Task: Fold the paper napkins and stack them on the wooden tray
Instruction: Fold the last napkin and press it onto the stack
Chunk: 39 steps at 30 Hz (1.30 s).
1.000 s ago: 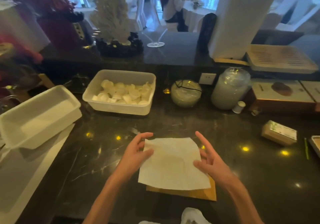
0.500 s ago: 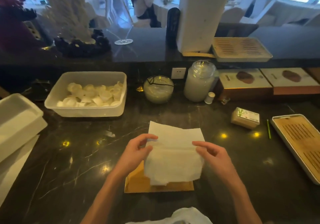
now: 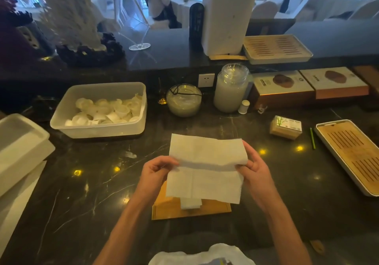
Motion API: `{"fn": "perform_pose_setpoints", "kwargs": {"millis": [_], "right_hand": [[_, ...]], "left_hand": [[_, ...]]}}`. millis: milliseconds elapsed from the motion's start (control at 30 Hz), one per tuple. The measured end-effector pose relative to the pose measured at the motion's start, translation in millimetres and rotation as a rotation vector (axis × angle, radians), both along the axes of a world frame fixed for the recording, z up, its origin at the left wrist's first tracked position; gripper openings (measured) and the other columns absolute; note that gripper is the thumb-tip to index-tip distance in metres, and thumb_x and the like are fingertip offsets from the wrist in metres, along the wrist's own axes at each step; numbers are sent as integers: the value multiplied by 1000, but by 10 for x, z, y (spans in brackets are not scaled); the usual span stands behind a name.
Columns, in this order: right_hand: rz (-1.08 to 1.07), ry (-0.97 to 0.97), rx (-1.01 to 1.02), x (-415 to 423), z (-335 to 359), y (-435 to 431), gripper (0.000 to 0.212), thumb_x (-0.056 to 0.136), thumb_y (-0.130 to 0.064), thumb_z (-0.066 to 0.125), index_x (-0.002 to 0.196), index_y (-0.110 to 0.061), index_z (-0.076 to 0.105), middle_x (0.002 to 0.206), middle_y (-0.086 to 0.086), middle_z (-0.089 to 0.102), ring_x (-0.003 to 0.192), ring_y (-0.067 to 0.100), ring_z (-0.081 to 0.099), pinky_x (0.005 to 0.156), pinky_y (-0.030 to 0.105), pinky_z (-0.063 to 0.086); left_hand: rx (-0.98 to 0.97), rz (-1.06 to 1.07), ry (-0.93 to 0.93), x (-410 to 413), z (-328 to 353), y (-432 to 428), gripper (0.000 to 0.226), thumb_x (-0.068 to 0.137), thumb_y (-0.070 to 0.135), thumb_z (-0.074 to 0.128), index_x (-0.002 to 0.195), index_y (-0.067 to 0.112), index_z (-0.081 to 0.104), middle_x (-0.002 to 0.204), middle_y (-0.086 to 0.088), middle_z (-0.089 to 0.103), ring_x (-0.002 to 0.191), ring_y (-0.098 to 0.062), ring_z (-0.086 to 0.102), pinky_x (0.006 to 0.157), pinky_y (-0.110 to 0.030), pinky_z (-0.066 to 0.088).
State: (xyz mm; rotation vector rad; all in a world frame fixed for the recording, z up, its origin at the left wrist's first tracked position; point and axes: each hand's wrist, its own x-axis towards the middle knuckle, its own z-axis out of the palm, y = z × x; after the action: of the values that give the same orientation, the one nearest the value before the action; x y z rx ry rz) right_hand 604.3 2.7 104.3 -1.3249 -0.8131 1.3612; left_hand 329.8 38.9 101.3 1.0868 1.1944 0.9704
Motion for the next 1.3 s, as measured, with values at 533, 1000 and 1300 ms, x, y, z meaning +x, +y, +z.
{"fn": "perform_pose_setpoints", "kwargs": {"millis": [533,1000,1300], "right_hand": [[42,-205,-26,50,23,90,40,95,2,63,64,-21,75,107,5,67,103,28,67,48,19,57],[644,-633,275,108,545,698,23,98,-19,64,110,-36,73,107,-26,68,104,-8,60,81,13,49],[323,-150,140,37,605,837,55,91,-70,45,134,-39,59,114,-10,77,107,10,72,82,23,58]], "left_hand": [[47,149,71,111,-262,24,49,93,-16,52,53,12,56,88,1,76,96,-20,69,63,-29,63],[345,-421,460,512,146,593,31,94,39,65,125,41,62,152,17,46,149,-3,27,121,-37,18],[84,-280,129,602,175,519,17,93,44,66,108,38,67,101,17,74,98,-11,74,79,-31,63]]}}
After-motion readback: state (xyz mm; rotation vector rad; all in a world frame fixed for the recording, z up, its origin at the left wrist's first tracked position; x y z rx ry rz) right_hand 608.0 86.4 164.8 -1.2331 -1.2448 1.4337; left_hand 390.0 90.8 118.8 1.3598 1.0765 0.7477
